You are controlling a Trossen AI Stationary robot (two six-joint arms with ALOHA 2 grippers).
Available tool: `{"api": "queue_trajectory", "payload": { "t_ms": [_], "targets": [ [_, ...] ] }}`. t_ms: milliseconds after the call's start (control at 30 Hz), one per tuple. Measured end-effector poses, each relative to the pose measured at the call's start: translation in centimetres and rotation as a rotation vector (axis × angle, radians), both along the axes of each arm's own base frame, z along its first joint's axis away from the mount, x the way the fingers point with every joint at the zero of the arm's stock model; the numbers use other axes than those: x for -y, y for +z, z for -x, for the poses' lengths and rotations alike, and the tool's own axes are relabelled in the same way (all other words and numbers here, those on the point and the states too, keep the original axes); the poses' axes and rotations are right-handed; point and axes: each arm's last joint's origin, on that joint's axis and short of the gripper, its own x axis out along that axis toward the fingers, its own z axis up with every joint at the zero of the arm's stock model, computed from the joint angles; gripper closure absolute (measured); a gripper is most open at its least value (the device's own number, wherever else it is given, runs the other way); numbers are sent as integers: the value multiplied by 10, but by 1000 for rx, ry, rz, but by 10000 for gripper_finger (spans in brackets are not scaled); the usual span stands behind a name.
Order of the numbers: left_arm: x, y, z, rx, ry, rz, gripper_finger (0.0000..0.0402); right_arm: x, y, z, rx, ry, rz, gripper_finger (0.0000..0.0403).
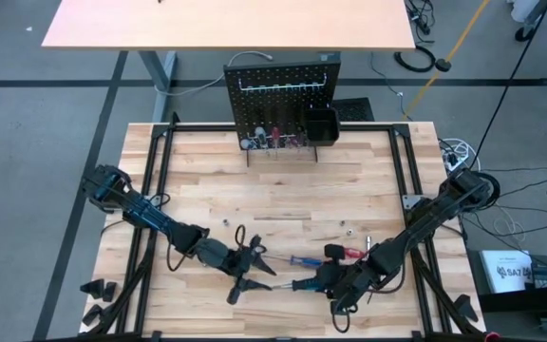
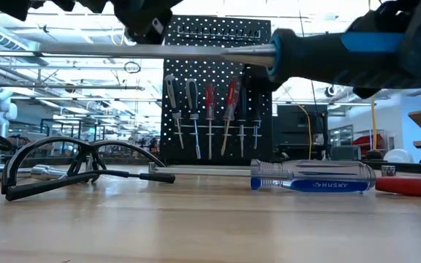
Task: Hang tools onto peg board
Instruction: Hang the black blue screwdriver on the peg board
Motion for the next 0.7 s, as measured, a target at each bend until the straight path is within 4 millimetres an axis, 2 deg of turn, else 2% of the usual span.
{"api": "queue_trajectory", "payload": {
  "t_ms": [100,233,533,700],
  "targets": [
    [-11,-3,-5,-101,11,130,217,8,4,-5,-29,-16,7,260],
    [-22,-15,-7,-277,70,112,217,20,9,-17,-56,1,-55,260],
    [-18,-6,-13,-357,31,69,217,43,21,-37,-55,33,-75,260],
    [-21,-12,-11,-420,58,36,217,49,25,-41,-57,34,-61,260]
  ]
}}
